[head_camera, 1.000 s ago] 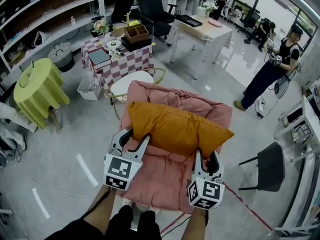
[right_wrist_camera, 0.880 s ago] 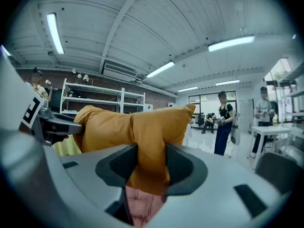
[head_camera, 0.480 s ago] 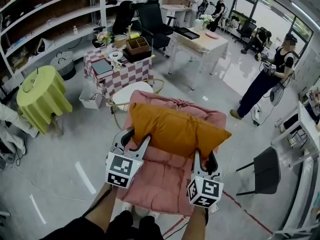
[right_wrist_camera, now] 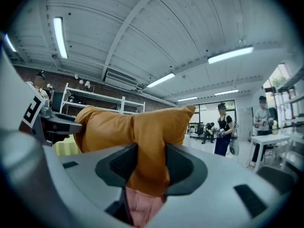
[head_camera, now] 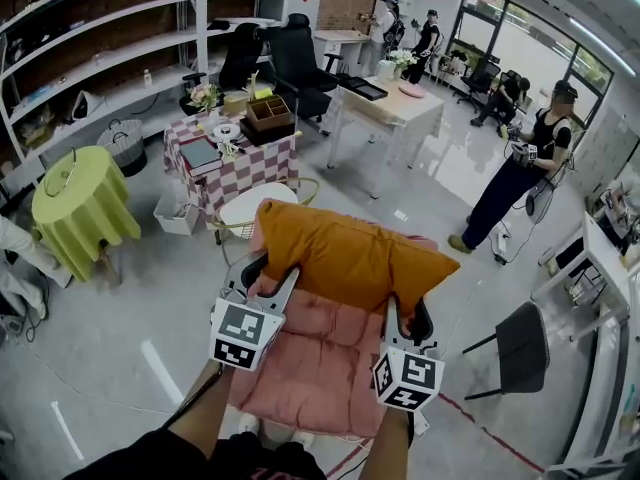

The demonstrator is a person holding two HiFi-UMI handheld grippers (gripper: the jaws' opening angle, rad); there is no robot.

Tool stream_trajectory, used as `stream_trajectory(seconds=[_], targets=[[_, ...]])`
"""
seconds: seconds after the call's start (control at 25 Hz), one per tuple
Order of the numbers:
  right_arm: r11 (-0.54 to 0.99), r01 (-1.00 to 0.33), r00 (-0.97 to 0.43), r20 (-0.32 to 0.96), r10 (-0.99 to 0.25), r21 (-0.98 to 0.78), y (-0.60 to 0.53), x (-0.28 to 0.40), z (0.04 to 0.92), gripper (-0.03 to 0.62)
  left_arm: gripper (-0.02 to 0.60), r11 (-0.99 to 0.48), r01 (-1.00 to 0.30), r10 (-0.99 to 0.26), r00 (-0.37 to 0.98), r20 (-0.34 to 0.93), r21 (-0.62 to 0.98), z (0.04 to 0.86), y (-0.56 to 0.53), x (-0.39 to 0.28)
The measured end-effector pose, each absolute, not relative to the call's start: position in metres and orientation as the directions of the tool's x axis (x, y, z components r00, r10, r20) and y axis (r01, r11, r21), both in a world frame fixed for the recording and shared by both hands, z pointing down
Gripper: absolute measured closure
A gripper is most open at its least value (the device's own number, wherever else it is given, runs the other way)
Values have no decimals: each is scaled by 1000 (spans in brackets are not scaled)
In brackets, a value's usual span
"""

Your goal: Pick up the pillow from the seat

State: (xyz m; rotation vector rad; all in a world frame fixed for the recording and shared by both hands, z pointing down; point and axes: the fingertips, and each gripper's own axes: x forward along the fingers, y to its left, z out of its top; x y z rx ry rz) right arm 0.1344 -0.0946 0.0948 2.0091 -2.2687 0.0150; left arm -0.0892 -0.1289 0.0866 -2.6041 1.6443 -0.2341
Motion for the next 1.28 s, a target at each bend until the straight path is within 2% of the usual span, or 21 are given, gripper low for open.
stream_trajectory(seconds=[1.28], targets=[[95,-992,-89,71,-994,83,-75,139,78,404,402,-457,-883,-889,451,73,-111,74,-113,-84]])
